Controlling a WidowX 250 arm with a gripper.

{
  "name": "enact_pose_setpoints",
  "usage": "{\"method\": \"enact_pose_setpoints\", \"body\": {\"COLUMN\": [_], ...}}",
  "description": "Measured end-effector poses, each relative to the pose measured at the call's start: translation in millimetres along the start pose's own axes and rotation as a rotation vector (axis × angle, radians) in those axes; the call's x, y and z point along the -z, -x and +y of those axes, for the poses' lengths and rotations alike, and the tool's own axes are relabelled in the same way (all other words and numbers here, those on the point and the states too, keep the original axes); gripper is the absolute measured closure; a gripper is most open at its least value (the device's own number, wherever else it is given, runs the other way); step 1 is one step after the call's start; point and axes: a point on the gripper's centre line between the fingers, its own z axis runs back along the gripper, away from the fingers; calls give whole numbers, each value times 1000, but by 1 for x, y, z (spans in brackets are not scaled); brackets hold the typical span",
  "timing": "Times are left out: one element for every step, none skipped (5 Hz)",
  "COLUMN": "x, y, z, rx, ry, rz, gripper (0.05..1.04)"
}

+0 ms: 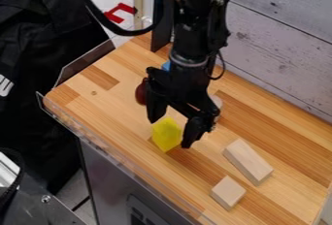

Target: Put the yellow cube on top of the blue rectangular block

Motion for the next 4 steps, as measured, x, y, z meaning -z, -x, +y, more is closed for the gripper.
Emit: {"method": "enact_pose_setpoints", "body": {"x": [14, 22, 33, 38], "y": [0, -5, -4, -6], "z": [10, 11, 13, 12], "rx": [-10, -1, -1, -10], "ry": [21, 29, 34, 54], "rz": [30, 43, 70, 61], "gripper": [85, 85, 146, 419]}}
